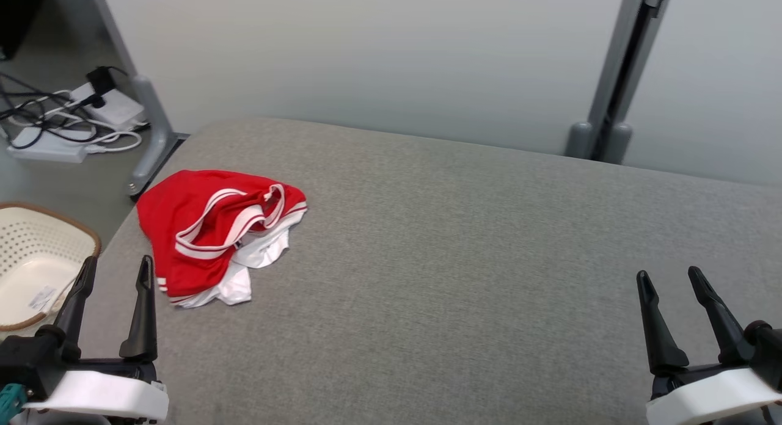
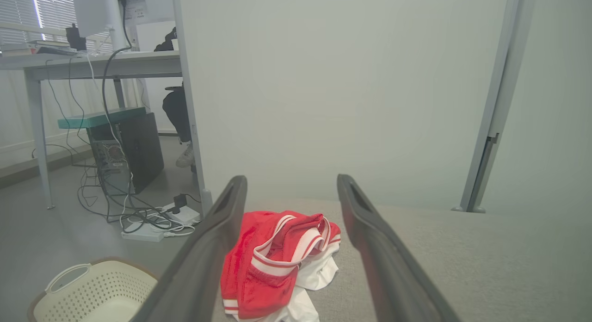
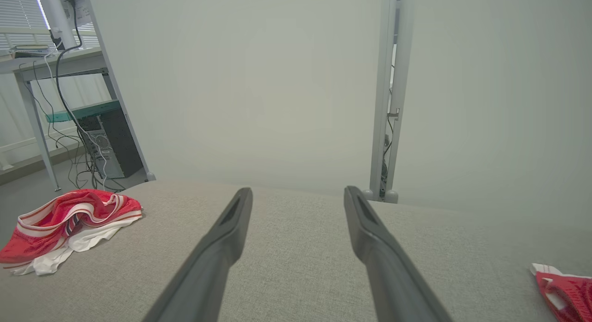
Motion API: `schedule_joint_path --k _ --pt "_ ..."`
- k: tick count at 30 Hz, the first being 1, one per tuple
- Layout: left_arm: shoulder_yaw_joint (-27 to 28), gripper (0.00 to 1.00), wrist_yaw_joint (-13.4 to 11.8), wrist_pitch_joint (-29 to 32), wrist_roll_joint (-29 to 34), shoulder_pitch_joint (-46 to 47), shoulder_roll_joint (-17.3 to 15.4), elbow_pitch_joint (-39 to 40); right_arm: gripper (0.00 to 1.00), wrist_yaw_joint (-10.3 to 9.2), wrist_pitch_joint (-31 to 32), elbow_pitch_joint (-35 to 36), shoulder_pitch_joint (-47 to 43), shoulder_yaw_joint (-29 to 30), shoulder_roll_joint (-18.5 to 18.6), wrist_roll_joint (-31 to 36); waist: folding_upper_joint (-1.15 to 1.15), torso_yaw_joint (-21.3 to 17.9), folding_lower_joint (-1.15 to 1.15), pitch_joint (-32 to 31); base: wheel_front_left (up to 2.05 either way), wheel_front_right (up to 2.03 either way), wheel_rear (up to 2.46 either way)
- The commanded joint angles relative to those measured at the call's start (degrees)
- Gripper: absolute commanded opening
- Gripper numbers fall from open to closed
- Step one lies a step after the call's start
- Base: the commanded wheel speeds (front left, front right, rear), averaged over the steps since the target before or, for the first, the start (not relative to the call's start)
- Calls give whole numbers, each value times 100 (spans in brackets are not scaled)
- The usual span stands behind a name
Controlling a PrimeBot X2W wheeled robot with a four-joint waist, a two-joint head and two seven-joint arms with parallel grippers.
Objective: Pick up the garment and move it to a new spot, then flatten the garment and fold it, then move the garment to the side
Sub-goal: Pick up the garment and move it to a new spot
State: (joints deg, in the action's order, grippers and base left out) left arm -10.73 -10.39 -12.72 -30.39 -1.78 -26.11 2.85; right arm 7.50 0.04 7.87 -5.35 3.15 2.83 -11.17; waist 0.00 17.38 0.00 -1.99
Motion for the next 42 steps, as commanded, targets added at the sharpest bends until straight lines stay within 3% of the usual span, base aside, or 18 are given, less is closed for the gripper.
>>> schedule_joint_path --k 1,9,24,32,38,42 --pt "41 100 14 -40 -21 71 -35 -11 100 -2 13 19 -3 -16 15 -47 0 359 0 0 0 0 0" --pt "100 100 54 -89 -27 77 -90 -8 100 -2 -59 -53 60 -86 16 -118 0 795 0 10 0 0 0" --pt "104 100 12 -142 -54 142 -20 -17 100 -2 -77 -63 111 -117 16 -144 0 789 0 129 0 0 0" --pt "272 100 103 -198 -174 536 133 -49 100 -2 62 77 379 -232 19 -20 0 465 0 609 0 0 0" --pt "419 100 418 -225 -274 1338 266 -628 100 -2 200 215 690 -309 18 140 0 -23 0 1262 0 0 0" --pt "474 100 717 -229 -423 1889 351 -1511 100 -2 245 296 890 -375 18 234 0 -347 0 1702 0 0 0"
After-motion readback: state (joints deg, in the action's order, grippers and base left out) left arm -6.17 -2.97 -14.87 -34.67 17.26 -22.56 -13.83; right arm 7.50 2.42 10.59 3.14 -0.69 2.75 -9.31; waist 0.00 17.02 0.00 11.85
